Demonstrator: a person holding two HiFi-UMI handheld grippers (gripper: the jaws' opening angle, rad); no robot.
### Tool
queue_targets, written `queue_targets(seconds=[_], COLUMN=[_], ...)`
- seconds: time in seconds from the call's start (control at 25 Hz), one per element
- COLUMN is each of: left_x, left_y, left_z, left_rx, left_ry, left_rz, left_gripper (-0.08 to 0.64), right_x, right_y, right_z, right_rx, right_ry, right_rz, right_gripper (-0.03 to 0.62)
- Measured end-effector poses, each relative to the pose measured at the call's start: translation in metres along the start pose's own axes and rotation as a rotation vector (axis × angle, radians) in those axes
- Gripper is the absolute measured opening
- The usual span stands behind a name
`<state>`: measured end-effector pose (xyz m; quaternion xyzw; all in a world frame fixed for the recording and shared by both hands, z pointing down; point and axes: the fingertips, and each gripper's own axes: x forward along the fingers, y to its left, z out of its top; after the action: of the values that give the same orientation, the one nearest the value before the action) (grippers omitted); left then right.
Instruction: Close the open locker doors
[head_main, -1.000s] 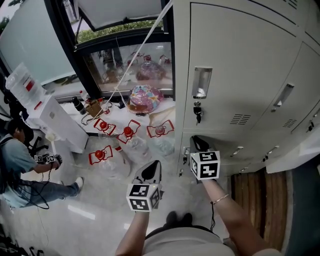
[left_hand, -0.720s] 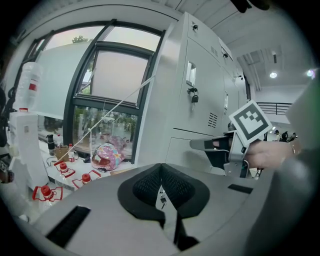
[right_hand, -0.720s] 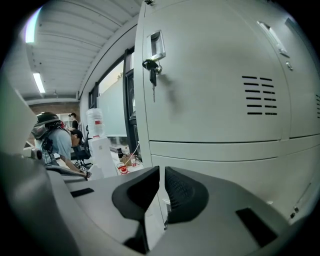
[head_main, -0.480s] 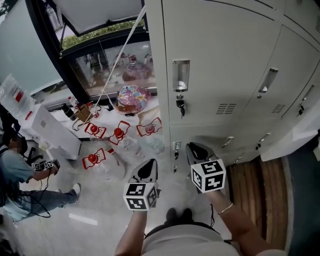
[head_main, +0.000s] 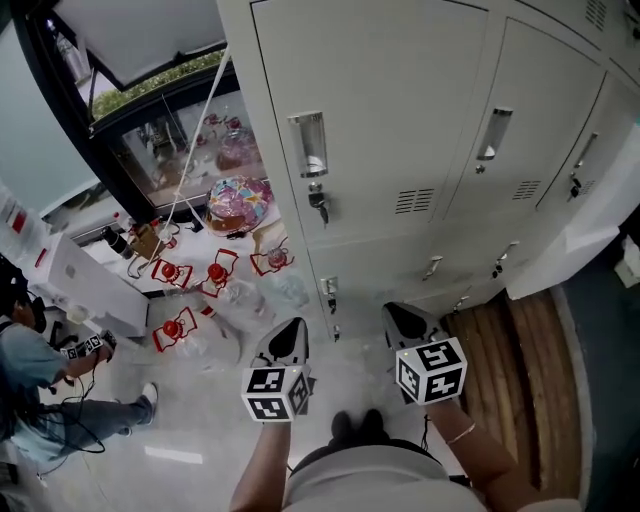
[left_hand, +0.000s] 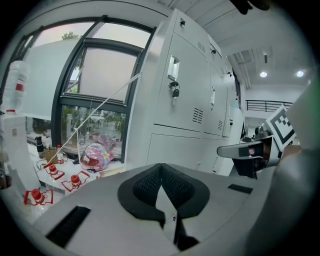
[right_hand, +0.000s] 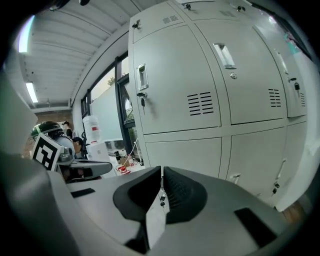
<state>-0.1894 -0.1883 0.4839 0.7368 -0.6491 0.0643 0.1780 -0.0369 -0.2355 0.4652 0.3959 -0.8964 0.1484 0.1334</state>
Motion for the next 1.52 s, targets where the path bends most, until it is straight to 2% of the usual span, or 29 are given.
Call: queue_targets(seconds=[0.64,1.52], left_x=[0.001,-0.002], left_y=[-0.033,-0.037], left_z=[-0.006,-0.004], left_rx=[0.013,0.013], left_ry=[0.009,0.0], left_rz=[-0.029,-0.033], left_gripper=[0.02,0.02], right_x=[-0.052,-0.058], right_y=[-0.012,-0.017], right_z=[-0.013,-0.013], right_rx=[0.015,0.001], right_ry=[-0.047,-0.054], right_rz=[0.011,-0.021], right_gripper=[0.003,0.003])
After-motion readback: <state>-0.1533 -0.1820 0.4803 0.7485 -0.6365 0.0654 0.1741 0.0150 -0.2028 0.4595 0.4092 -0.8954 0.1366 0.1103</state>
